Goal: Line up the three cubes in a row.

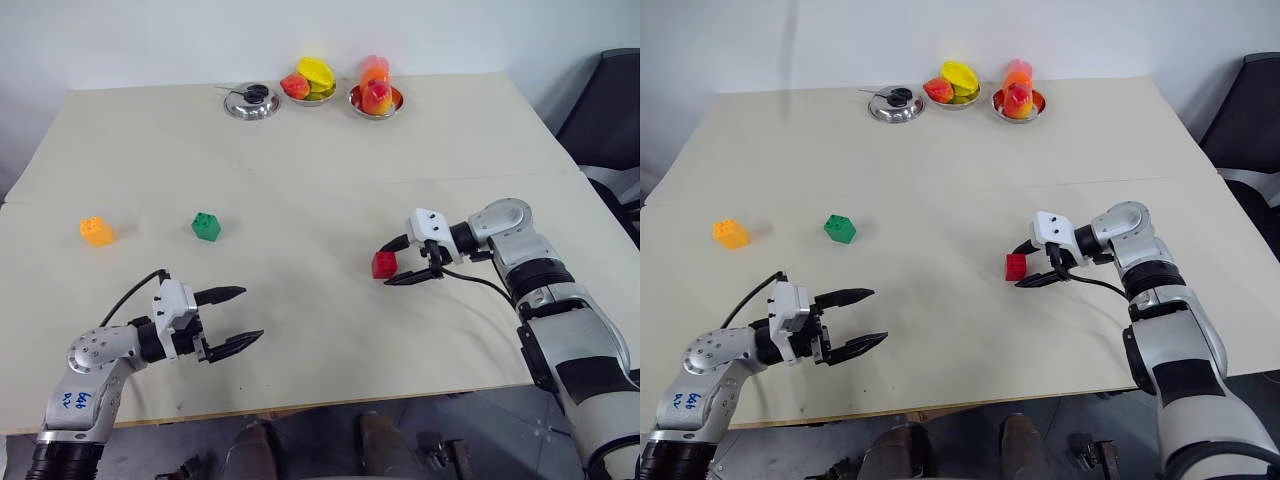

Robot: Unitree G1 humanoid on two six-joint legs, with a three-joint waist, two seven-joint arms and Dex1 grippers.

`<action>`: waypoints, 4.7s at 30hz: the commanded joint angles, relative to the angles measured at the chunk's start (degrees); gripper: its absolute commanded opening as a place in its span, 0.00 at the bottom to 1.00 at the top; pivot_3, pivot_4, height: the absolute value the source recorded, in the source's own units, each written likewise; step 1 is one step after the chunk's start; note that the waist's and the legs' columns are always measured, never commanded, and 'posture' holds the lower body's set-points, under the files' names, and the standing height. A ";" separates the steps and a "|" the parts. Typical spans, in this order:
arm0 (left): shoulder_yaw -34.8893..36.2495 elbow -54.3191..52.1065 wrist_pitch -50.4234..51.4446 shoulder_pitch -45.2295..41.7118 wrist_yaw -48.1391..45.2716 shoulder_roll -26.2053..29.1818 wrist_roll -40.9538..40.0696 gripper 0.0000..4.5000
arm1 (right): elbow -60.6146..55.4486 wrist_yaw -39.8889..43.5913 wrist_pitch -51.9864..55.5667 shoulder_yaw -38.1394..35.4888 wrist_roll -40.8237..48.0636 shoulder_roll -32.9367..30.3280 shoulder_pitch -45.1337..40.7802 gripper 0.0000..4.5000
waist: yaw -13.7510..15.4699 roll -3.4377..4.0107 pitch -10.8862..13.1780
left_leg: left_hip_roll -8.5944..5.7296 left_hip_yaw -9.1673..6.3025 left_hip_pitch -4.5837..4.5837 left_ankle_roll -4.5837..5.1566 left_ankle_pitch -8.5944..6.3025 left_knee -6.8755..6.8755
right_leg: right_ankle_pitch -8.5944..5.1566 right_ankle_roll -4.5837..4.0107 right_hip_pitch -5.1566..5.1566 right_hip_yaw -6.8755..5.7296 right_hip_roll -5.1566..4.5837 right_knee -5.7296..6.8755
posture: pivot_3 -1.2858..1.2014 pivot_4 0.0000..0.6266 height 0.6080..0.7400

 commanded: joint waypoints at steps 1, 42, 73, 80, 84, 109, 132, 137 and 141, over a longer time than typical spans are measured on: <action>2.63 -0.68 0.06 0.98 0.18 0.84 -1.24 1.00 | -4.94 4.11 -1.03 -1.91 5.37 -2.68 0.47 1.00 | -0.24 0.00 0.00 | 0.00 0.00 0.00 0.00 0.00 -0.01 | 0.00 0.00 0.00 0.00 0.00 0.00 | 0.52 0.24 1.00; 9.29 8.24 8.97 -14.54 33.87 -10.05 4.80 1.00 | -72.38 -21.07 28.33 -25.74 37.93 -4.71 50.81 1.00 | 2.60 -0.44 -0.16 | -0.02 -0.07 0.25 -0.07 -0.11 -0.12 | -0.03 -0.06 0.16 0.06 0.07 -0.11 | 0.52 0.24 1.00; -11.33 29.10 -12.62 -32.14 -10.11 -7.93 8.47 0.33 | -79.91 -24.34 31.99 -31.68 39.68 -7.85 62.71 1.00 | 5.24 -0.51 -0.13 | -0.03 -0.10 0.07 -0.09 -0.09 -0.03 | 0.01 0.01 0.14 -0.02 0.08 -0.20 | 0.52 0.24 1.00; -18.74 37.05 -17.18 -38.74 -13.51 -12.55 14.92 0.33 | -79.41 -20.44 31.37 -39.99 39.61 -12.68 71.56 1.00 | 6.25 -0.51 -0.13 | -0.03 -0.17 -0.03 -0.06 -0.12 0.13 | 0.05 0.09 0.23 -0.03 0.08 -0.45 | 0.52 0.24 1.00; -20.19 48.36 -21.99 -44.70 -11.61 -17.31 18.37 0.33 | -80.79 -21.29 31.97 -42.19 40.06 -12.27 73.75 1.00 | 6.07 -0.52 -0.12 | -0.04 -0.19 -0.12 -0.02 -0.15 0.19 | 0.09 0.16 0.24 -0.03 0.07 -0.54 | 0.52 0.24 1.00; -16.66 72.91 -31.61 -58.12 -9.01 -24.17 23.84 0.74 | -86.12 -25.64 33.04 -38.35 40.26 -8.69 74.46 1.00 | 6.10 -0.62 -0.06 | -0.05 -0.29 -0.23 -0.02 -0.15 0.18 | 0.09 0.16 0.17 -0.12 0.07 -0.54 | 0.52 0.24 1.00; 27.43 6.37 -9.92 3.27 26.93 -13.06 3.24 1.00 | -72.97 -21.57 29.03 -22.50 36.74 -0.55 48.58 1.00 | 4.44 -0.66 -0.06 | 0.01 -0.32 -0.10 0.05 -0.19 0.46 | -0.02 -0.05 0.20 -0.12 0.02 0.08 | 0.52 0.24 1.00; 35.48 6.95 -12.57 10.32 38.19 -18.45 3.56 1.00 | -69.94 -20.54 28.08 -21.43 35.96 0.95 45.60 1.00 | 4.27 -0.70 -0.08 | 0.02 -0.34 -0.06 0.05 -0.19 0.43 | -0.02 -0.05 0.18 -0.11 0.04 0.10 | 0.52 0.24 1.00; 35.76 5.37 -12.54 13.31 40.84 -20.57 2.98 1.00 | -68.68 -19.90 27.80 -21.09 35.70 1.37 44.38 1.00 | 4.49 -0.76 -0.13 | 0.02 -0.32 -0.07 0.05 -0.20 0.43 | -0.02 -0.05 0.19 -0.11 0.03 0.06 | 0.52 0.24 1.00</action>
